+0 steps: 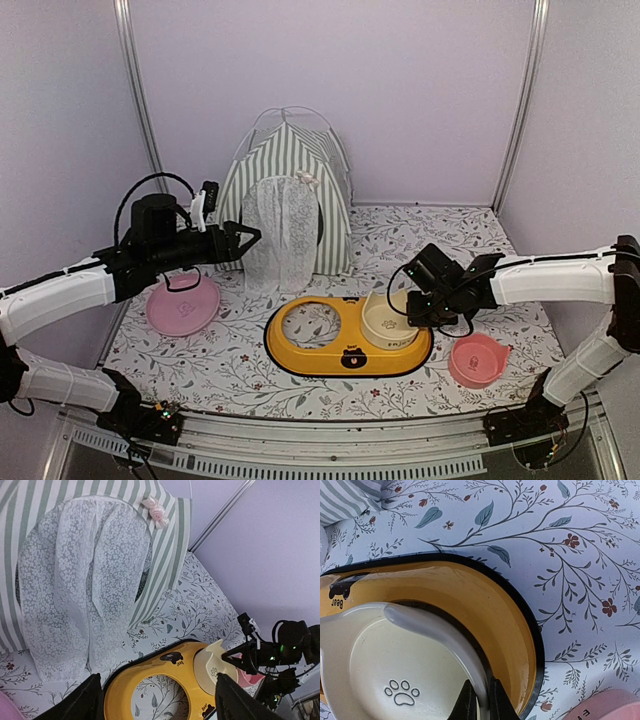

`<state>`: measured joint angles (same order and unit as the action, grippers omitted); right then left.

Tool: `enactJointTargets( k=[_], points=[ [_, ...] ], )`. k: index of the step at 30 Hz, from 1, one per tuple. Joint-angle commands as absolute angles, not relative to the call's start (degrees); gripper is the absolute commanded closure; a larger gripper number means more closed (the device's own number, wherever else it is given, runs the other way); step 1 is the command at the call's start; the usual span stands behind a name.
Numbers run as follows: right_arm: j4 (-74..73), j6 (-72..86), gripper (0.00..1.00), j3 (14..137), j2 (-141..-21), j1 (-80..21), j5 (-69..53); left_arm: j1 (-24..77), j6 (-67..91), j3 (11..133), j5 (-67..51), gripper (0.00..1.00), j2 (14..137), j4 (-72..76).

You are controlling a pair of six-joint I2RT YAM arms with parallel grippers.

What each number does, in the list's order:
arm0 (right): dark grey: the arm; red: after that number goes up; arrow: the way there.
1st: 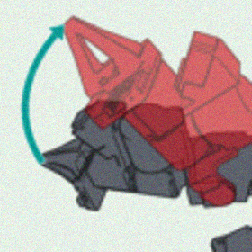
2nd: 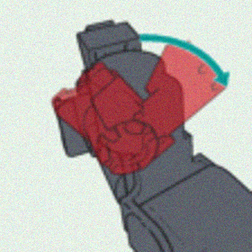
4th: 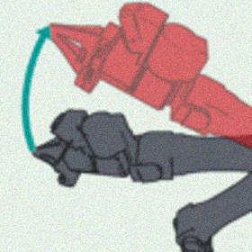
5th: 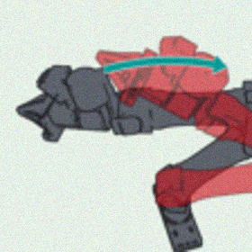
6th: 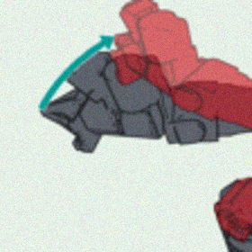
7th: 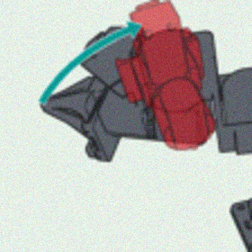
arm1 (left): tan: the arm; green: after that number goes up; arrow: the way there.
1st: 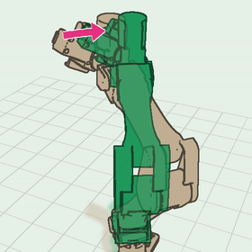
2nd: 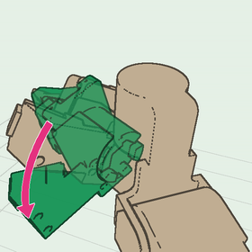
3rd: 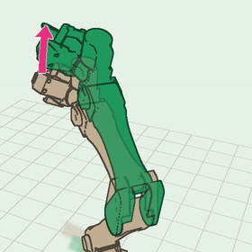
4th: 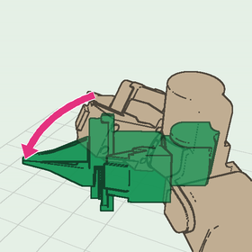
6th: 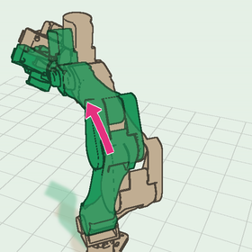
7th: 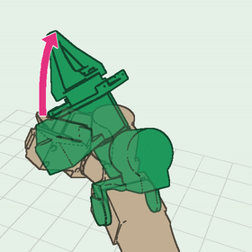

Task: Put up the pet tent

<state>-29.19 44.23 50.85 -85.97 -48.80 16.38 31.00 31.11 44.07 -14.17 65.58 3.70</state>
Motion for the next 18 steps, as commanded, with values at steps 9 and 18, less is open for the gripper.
enactJointTargets(
  k=[9, 18],
  points=[
    [-25.19, 45.88, 0.82, 51.1, -86.98, -49.51, 18.05, 31.66, 31.28, 42.8, -14.92, 0.22, 66.41, 5.58],
    [-29.84, 46.63, 0.55, 52.0, -83.33, -49.5, 17.93, 31.71, 31.11, 42.72, -15.03, 0.22, 66.63, 5.71]
  ],
)
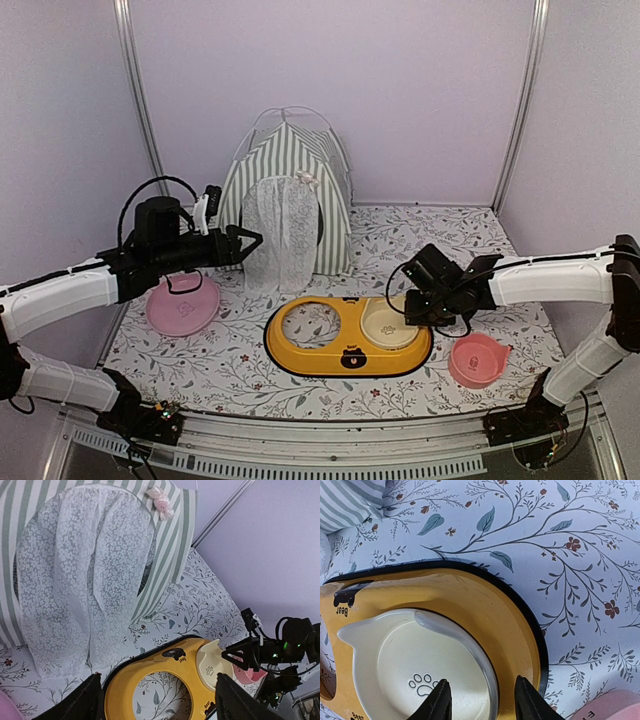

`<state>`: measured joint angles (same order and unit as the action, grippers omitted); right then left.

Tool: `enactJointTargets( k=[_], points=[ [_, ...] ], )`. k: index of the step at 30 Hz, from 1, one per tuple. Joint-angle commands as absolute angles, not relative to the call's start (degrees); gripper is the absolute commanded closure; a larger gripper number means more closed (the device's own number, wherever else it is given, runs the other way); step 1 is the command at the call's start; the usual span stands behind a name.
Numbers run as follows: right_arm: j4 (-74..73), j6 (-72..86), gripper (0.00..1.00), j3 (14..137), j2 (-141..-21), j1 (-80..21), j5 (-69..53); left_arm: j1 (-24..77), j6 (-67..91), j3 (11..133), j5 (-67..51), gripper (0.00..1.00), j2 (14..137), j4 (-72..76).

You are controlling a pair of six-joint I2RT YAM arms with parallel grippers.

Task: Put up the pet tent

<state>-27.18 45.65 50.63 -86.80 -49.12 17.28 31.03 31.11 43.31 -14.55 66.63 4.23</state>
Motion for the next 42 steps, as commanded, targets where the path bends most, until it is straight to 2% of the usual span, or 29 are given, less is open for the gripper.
enactJointTargets(
  k=[1, 7, 18, 26, 34, 42],
  points=[
    [-30.67, 47.02, 0.53, 51.8, -81.78, -49.53, 18.01, 31.69, 31.04, 42.65, -14.96, 0.22, 66.54, 5.71],
    [-36.92, 51.8, 0.41, 48.77, -74.31, -49.5, 17.98, 31.69, 31.24, 42.0, -15.07, 0.22, 66.44, 6.55],
    [-45.41, 64.98, 0.39, 41.05, -65.16, -49.52, 16.49, 31.67, 31.79, 41.15, -15.31, 0.22, 65.85, 7.62],
    [-40.09, 67.97, 0.39, 37.7, -67.5, -49.42, 15.44, 31.62, 32.17, 40.47, -15.38, 0.22, 65.67, 8.14],
    [-34.13, 68.14, 0.43, 35.71, -72.68, -48.53, 14.6, 31.65, 32.34, 40.13, -14.52, 0.22, 65.0, 7.6],
    [-31.07, 67.03, 0.58, 34.65, -75.81, -46.98, 14.42, 31.64, 32.02, 41.65, -14.13, 0.22, 65.32, 4.44]
  ],
)
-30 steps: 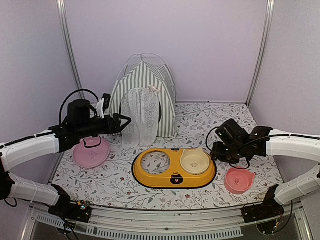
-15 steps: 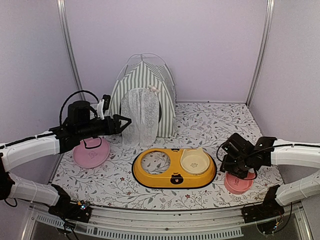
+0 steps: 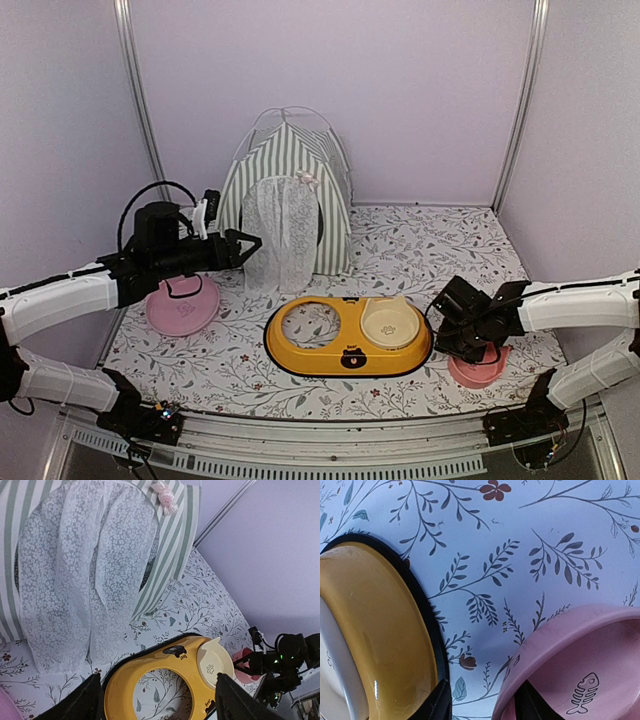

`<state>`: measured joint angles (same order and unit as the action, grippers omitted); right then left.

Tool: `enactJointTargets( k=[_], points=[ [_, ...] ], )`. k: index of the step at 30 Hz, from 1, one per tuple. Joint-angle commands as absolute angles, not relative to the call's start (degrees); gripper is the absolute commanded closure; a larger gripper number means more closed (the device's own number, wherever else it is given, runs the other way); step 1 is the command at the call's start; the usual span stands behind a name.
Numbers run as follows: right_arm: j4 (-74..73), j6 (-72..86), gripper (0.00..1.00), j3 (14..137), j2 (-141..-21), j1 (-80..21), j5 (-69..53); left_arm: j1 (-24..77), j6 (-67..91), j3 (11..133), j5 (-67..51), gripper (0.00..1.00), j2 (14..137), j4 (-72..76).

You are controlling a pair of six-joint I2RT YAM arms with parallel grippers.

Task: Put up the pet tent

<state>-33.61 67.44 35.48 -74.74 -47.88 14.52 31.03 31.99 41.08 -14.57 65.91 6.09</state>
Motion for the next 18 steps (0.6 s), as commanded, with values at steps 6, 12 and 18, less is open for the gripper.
enactJointTargets(
  k=[6, 12, 18],
  points=[
    [-28.77, 66.24, 0.76, 34.27, -76.58, -46.74, 13.72, 31.62, 32.58, 40.96, -13.54, 0.22, 64.46, 4.32],
    [-30.48, 64.67, 0.98, 36.39, -76.76, -46.7, 15.28, 31.68, 32.3, 41.17, -13.03, 0.22, 63.9, 3.32],
    [-35.57, 62.23, 1.0, 41.76, -75.69, -46.67, 19.92, 31.64, 31.69, 41.65, -12.38, 0.22, 63.35, 1.65]
  ],
)
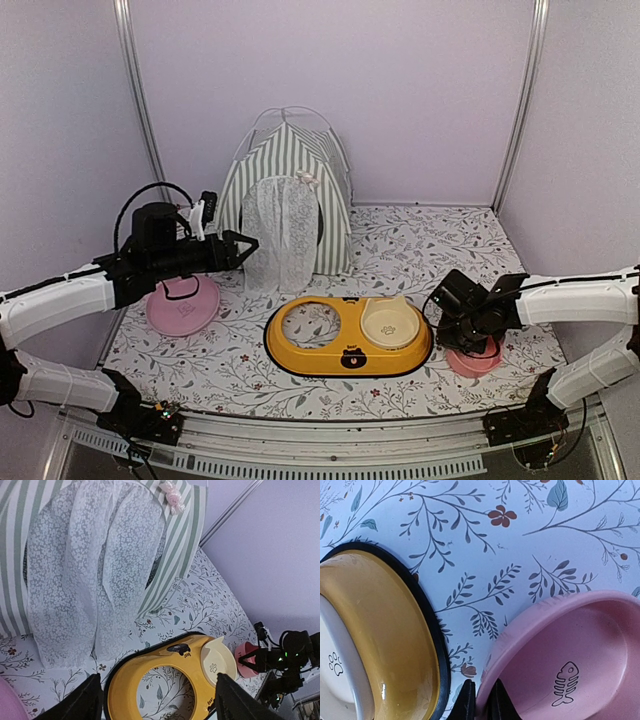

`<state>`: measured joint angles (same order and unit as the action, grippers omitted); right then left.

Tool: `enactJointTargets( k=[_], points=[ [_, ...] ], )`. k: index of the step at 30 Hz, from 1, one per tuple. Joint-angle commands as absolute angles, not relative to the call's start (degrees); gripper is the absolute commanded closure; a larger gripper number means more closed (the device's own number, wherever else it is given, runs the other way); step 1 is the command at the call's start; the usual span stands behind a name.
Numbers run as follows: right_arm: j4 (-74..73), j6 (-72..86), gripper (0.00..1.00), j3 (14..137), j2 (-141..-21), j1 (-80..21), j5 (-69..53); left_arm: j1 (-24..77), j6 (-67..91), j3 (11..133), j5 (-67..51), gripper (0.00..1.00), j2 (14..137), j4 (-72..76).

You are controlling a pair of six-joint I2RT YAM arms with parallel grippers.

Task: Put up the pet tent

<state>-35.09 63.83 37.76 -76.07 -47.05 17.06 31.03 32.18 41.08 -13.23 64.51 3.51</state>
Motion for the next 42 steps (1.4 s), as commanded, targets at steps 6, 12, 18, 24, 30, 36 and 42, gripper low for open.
enactJointTargets(
  k=[6, 12, 18, 24, 30, 36, 42],
  points=[
    [-41.86, 58.59, 1.0, 49.23, -75.75, -46.65, 24.42, 31.64, 31.44, 41.25, -11.28, 0.22, 62.21, 0.62],
    [-44.76, 55.41, 1.0, 54.07, -75.25, -46.72, 26.2, 31.53, 31.52, 40.96, -10.64, 0.22, 61.83, 0.75],
    [-45.91, 50.53, 1.0, 59.05, -75.98, -46.8, 25.47, 31.55, 31.66, 39.89, -9.87, 0.22, 60.83, 1.17],
    [-46.84, 46.2, 1.0, 65.85, -79.2, -50.16, 23.94, 31.4, 31.8, 38.59, -9.87, 0.22, 59.86, 2.57],
    [-47.09, 42.09, 1.0, 74.46, -85.05, -56.09, 22.36, 31.09, 31.51, 38.49, -10.87, 0.22, 60.93, 3.56],
    [-43.97, 36.67, 1.0, 82.89, -93.04, -62.22, 19.82, 30.61, 31.44, 37.97, -10.86, 0.22, 60.74, 3.86],
    [-40.29, 27.84, 1.0, 92.29, -103.78, -65.64, 16.26, 29.99, 31.42, 37.36, -8.81, 0.22, 59.69, 2.28]
  ],
)
